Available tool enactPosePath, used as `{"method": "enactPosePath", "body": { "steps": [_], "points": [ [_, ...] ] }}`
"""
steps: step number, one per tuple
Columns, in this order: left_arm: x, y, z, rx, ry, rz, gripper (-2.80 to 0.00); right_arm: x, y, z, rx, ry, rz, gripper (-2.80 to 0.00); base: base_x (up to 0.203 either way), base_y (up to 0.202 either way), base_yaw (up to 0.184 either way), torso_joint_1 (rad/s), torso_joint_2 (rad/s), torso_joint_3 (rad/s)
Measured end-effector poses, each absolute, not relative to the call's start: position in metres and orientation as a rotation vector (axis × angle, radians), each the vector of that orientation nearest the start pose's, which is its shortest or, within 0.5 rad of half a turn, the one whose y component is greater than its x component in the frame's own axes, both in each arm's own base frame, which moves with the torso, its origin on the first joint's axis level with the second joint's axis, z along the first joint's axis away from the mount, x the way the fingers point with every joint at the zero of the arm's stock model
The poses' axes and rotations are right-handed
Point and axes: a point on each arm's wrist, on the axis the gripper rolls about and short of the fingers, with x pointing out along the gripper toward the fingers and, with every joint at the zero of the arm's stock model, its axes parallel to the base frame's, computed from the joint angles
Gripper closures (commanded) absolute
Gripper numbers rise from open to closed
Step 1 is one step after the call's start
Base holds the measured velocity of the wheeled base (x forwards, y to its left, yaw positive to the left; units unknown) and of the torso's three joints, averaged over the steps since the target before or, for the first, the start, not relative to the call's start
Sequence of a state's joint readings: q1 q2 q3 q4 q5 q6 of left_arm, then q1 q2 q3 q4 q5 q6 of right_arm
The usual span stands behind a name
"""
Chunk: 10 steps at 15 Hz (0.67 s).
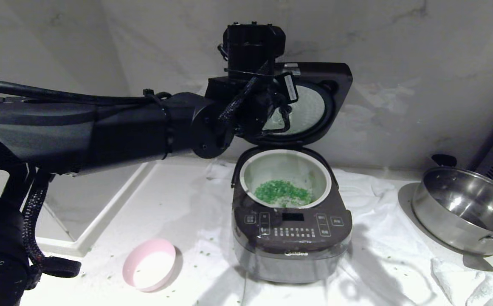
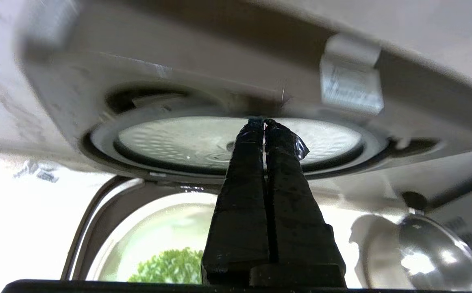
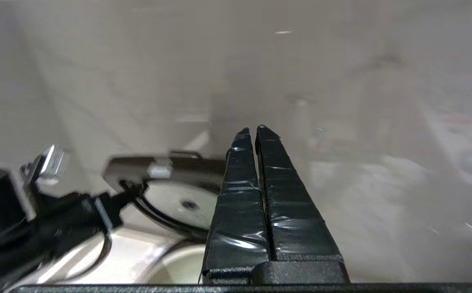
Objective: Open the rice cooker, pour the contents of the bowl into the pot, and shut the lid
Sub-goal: Close the rice cooker
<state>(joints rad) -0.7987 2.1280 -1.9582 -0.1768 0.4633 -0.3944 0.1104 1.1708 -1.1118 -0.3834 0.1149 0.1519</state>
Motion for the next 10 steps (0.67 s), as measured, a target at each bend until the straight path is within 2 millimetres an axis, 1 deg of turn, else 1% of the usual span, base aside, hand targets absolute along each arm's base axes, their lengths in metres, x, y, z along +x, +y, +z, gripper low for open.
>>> {"method": "enactPosePath", "body": {
  "steps": [2, 4, 7, 8, 10],
  "points": [
    [0.303, -0.307, 0.309, -0.414, 0.086, -0.338, 0.0, 0.188, 0.024, 0.384, 0.154, -0.302, 0.265, 0.0, 0.0, 0.0, 0.0, 0.0, 0.0, 0.0],
    [0.287, -0.293, 0.314, -0.39, 0.142, -0.329, 0.0, 0.221, 0.028, 0.386, 0.172, -0.275, 0.287, 0.0, 0.0, 0.0, 0.0, 0.0, 0.0, 0.0],
    [0.264, -0.257, 0.321, -0.351, 0.201, -0.319, 0.0, 0.268, 0.036, 0.375, 0.188, -0.212, 0.324, 0.0, 0.0, 0.0, 0.0, 0.0, 0.0, 0.0],
    [0.255, -0.244, 0.321, -0.344, 0.217, -0.322, 0.0, 0.283, 0.042, 0.369, 0.196, -0.185, 0.337, 0.0, 0.0, 0.0, 0.0, 0.0, 0.0, 0.0],
    [0.24, -0.22, 0.319, -0.345, 0.242, -0.313, 0.0, 0.308, 0.06, 0.354, 0.205, -0.131, 0.381, 0.0, 0.0, 0.0, 0.0, 0.0, 0.0, 0.0]
  ]
}}
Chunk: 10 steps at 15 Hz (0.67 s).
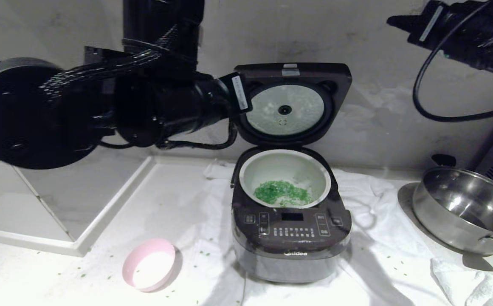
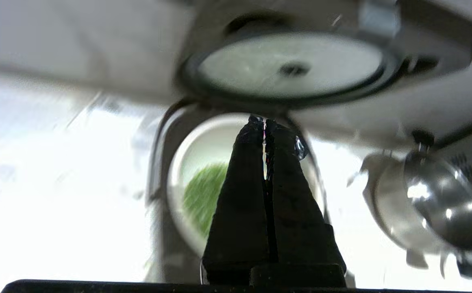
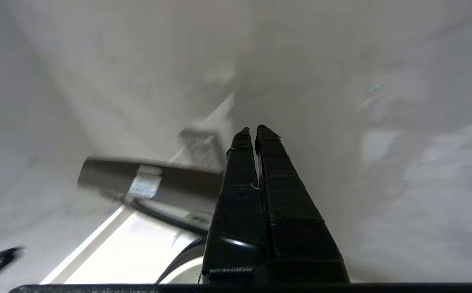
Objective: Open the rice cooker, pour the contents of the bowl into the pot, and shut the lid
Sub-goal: Close the rice cooker
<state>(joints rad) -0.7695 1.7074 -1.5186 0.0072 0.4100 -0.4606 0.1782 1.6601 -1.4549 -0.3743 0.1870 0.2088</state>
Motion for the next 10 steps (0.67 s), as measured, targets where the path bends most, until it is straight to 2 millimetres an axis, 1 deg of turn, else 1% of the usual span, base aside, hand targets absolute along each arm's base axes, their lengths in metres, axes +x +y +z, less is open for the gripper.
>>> {"method": "enactPosePath", "body": {
  "steps": [2, 5, 6, 8, 10],
  "points": [
    [0.224, -0.195, 0.315, -0.351, 0.264, -0.301, 0.0, 0.329, 0.074, 0.347, 0.208, -0.106, 0.407, 0.0, 0.0, 0.0, 0.0, 0.0, 0.0, 0.0],
    [0.203, -0.159, 0.302, -0.345, 0.305, -0.294, 0.0, 0.353, 0.084, 0.345, 0.209, -0.076, 0.415, 0.0, 0.0, 0.0, 0.0, 0.0, 0.0, 0.0],
    [0.199, -0.148, 0.301, -0.351, 0.302, -0.281, 0.0, 0.361, 0.086, 0.343, 0.209, -0.063, 0.413, 0.0, 0.0, 0.0, 0.0, 0.0, 0.0, 0.0],
    [0.192, -0.134, 0.307, -0.365, 0.276, -0.262, 0.0, 0.374, 0.087, 0.337, 0.208, -0.046, 0.408, 0.0, 0.0, 0.0, 0.0, 0.0, 0.0, 0.0],
    [0.187, -0.128, 0.311, -0.37, 0.26, -0.262, 0.0, 0.384, 0.09, 0.33, 0.208, -0.032, 0.407, 0.0, 0.0, 0.0, 0.0, 0.0, 0.0, 0.0]
  ]
}}
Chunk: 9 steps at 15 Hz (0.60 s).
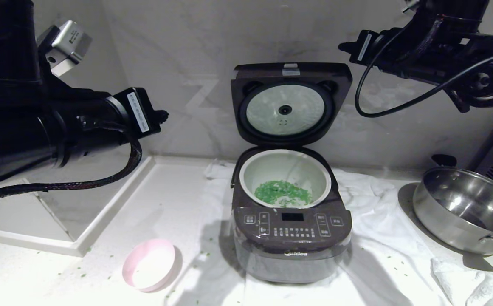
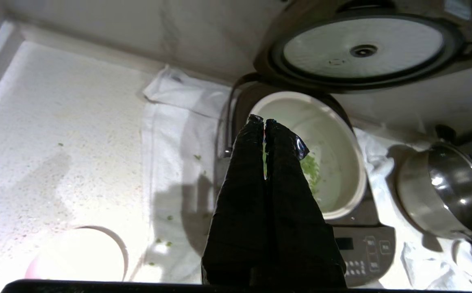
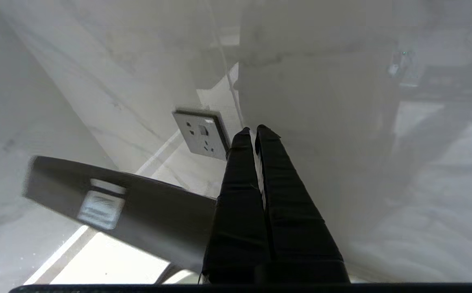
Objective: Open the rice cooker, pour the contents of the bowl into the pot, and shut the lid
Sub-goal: Close the rice cooker
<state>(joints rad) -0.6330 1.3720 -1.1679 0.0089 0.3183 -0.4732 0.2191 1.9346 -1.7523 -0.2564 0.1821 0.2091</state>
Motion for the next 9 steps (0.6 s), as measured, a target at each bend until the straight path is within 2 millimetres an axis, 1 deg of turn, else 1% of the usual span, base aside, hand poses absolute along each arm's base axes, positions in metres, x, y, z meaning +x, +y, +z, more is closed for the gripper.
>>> {"method": "enactPosePath", "body": {
  "steps": [2, 4, 6, 9],
  "points": [
    [0.183, -0.125, 0.312, -0.374, 0.255, -0.262, 0.0, 0.392, 0.095, 0.32, 0.207, 0.004, 0.413, 0.0, 0.0, 0.0, 0.0, 0.0, 0.0, 0.0],
    [0.18, -0.123, 0.311, -0.375, 0.256, -0.261, 0.0, 0.394, 0.102, 0.314, 0.21, 0.021, 0.425, 0.0, 0.0, 0.0, 0.0, 0.0, 0.0, 0.0],
    [0.179, -0.122, 0.312, -0.379, 0.252, -0.264, 0.0, 0.39, 0.104, 0.31, 0.208, 0.039, 0.429, 0.0, 0.0, 0.0, 0.0, 0.0, 0.0, 0.0],
    [0.18, -0.123, 0.313, -0.384, 0.247, -0.272, 0.0, 0.376, 0.103, 0.307, 0.205, 0.068, 0.433, 0.0, 0.0, 0.0, 0.0, 0.0, 0.0, 0.0]
  ]
}}
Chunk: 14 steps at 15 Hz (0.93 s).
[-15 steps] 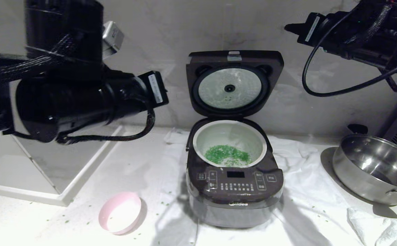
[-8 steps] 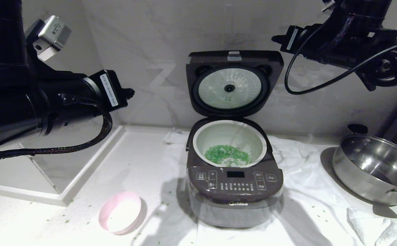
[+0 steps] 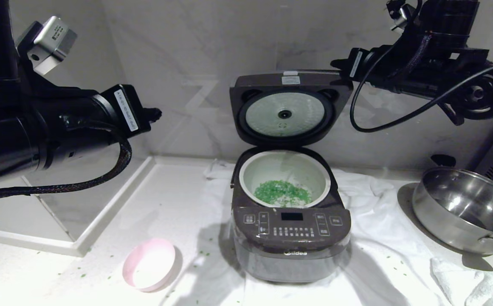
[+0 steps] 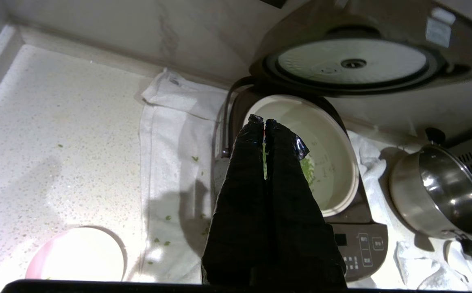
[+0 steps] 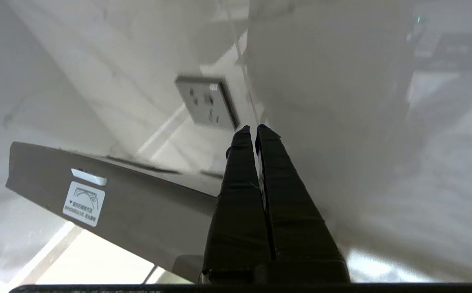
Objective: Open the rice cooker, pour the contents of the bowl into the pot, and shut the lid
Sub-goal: Close the rice cooker
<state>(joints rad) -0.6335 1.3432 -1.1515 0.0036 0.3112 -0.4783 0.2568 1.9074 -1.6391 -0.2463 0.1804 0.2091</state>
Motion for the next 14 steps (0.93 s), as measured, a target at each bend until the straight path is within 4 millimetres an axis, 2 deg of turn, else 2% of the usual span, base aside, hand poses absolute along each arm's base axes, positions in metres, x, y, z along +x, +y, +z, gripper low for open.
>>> {"method": "enactPosePath", "body": {
  "steps": [2, 4, 8, 9, 11, 14],
  "points": [
    [0.181, -0.125, 0.318, -0.391, 0.241, -0.293, 0.0, 0.363, 0.102, 0.301, 0.202, 0.104, 0.438, 0.0, 0.0, 0.0, 0.0, 0.0, 0.0, 0.0],
    [0.188, -0.131, 0.331, -0.411, 0.209, -0.306, 0.0, 0.348, 0.1, 0.29, 0.201, 0.148, 0.443, 0.0, 0.0, 0.0, 0.0, 0.0, 0.0, 0.0],
    [0.22, -0.156, 0.364, -0.472, 0.122, -0.321, 0.0, 0.321, 0.096, 0.264, 0.203, 0.167, 0.449, 0.0, 0.0, 0.0, 0.0, 0.0, 0.0, 0.0],
    [0.227, -0.166, 0.367, -0.477, 0.119, -0.335, 0.0, 0.316, 0.095, 0.256, 0.202, 0.18, 0.448, 0.0, 0.0, 0.0, 0.0, 0.0, 0.0, 0.0],
    [0.243, -0.191, 0.358, -0.46, 0.151, -0.351, 0.0, 0.307, 0.093, 0.242, 0.207, 0.201, 0.446, 0.0, 0.0, 0.0, 0.0, 0.0, 0.0, 0.0],
    [0.263, -0.234, 0.326, -0.404, 0.228, -0.35, 0.0, 0.299, 0.092, 0.231, 0.225, 0.201, 0.447, 0.0, 0.0, 0.0, 0.0, 0.0, 0.0, 0.0]
  ]
}}
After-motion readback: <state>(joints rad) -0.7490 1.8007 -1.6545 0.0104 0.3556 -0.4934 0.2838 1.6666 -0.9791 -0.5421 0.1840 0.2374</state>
